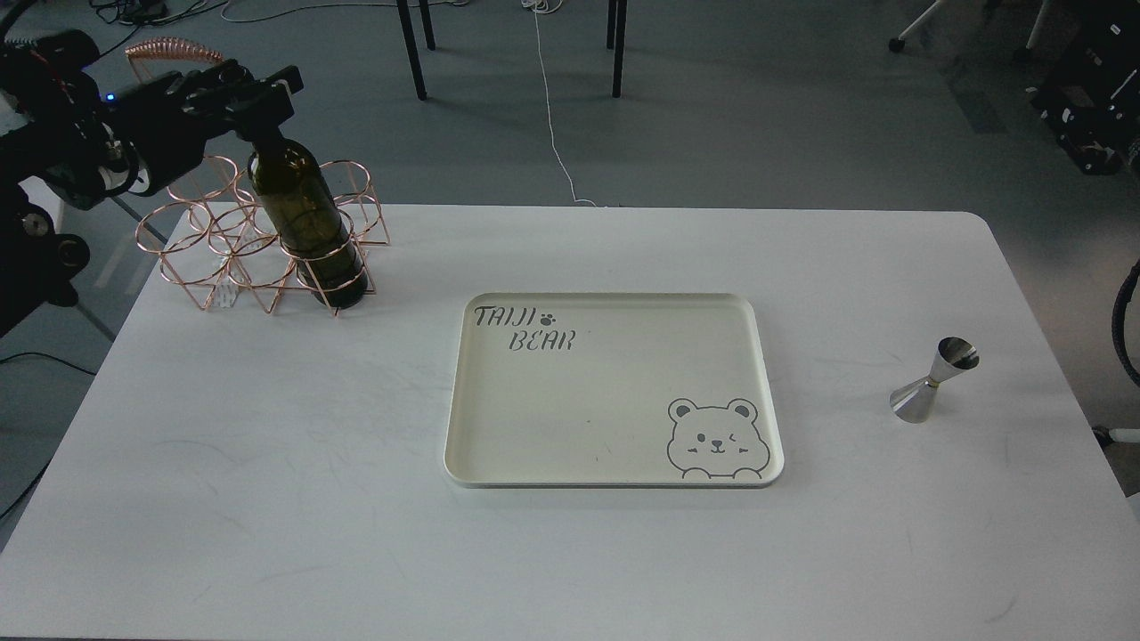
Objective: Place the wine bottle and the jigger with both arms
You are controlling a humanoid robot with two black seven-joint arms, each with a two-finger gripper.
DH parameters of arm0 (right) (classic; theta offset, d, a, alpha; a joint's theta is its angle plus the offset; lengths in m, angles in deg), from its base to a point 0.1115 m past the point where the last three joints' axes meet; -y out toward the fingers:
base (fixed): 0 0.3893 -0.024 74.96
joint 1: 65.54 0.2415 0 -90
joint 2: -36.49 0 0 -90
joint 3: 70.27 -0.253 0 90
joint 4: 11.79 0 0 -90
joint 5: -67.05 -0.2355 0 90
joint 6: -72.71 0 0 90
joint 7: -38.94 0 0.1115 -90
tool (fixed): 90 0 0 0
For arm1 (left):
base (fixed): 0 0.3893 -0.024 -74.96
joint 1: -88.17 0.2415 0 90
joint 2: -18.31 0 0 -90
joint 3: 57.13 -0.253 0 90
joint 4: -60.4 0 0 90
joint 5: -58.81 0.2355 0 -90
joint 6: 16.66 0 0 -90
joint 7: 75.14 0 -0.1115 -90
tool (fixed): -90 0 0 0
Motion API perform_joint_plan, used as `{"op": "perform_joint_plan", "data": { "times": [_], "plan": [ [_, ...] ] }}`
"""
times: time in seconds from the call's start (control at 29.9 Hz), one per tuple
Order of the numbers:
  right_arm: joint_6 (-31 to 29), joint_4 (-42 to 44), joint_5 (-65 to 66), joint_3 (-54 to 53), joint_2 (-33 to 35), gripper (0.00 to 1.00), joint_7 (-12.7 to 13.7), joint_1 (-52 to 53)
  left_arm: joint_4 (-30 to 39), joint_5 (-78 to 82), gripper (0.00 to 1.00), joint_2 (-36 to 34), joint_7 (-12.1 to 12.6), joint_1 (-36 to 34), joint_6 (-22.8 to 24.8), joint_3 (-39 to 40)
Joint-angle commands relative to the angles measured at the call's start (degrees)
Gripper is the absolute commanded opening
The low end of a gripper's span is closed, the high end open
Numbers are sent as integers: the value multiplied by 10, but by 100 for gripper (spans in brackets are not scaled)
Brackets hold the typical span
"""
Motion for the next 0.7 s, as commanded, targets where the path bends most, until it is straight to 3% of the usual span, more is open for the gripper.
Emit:
{"op": "perform_joint_plan", "data": {
  "times": [0.0,0.43,0.5,0.53,0.67],
  "plan": [
    [2,1,0,0,0,99,-1,-1,0,-147,97,-23,0,-6,1,4],
    [13,8,-19,-7,6,99,-7,-9,-61,-585,98,-64,0,2,27,2],
    [13,8,-19,-7,6,99,-7,-9,-61,-585,98,-64,0,2,27,2],
    [12,7,-66,-7,6,99,-7,-16,-74,-697,98,-60,-12,26,58,1],
    [7,7,-99,-7,6,99,0,-22,-82,-745,98,-53,-54,77,101,0]
  ]
}}
